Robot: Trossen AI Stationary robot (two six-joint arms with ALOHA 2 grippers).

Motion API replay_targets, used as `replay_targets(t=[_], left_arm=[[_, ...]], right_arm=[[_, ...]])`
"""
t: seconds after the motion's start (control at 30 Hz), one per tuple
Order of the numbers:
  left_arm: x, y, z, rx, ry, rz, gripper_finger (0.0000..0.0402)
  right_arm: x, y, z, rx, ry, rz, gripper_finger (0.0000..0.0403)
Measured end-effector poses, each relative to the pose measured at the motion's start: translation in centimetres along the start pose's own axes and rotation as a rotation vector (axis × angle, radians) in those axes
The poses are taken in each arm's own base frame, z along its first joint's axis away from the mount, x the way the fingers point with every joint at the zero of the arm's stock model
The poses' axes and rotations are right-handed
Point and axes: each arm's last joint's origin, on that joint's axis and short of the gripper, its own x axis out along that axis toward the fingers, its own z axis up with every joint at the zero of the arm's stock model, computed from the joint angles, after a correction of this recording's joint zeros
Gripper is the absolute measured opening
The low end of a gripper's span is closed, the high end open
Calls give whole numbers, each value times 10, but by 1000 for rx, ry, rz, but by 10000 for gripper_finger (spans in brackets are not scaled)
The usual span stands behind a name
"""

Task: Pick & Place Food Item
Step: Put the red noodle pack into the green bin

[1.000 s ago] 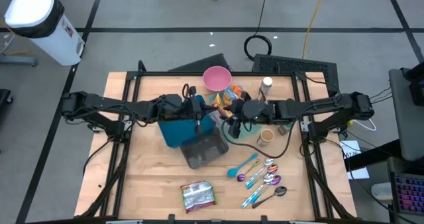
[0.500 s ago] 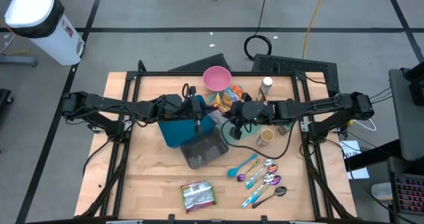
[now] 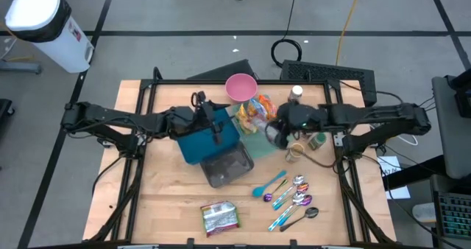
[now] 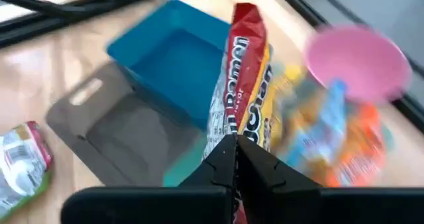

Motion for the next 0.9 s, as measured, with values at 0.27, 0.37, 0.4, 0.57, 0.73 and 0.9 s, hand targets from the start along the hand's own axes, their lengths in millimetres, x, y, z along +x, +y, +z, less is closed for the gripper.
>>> replay_targets(t=[0.27, 0.37, 0.4, 0.57, 0.73, 0.9], left_arm=[[4, -1, -10, -23, 72, -4, 238], [4, -1, -10, -46, 71, -6, 239], [4, -1, -10, -46, 72, -9, 239], [4, -1, -11, -50, 84, -13, 239], [4, -1, -12, -54, 96, -14, 239], [4, -2, -14, -51, 111, -15, 239]], right_arm=[[-9, -13, -17, 118, 127, -167, 0], [-4, -13, -20, 142, 144, -218, 0], [-2, -14, -23, 152, 154, -234, 0], [8, -18, -37, 203, 188, -275, 0], [16, -20, -48, 249, 197, -296, 0], [26, -25, -58, 278, 196, -297, 0]])
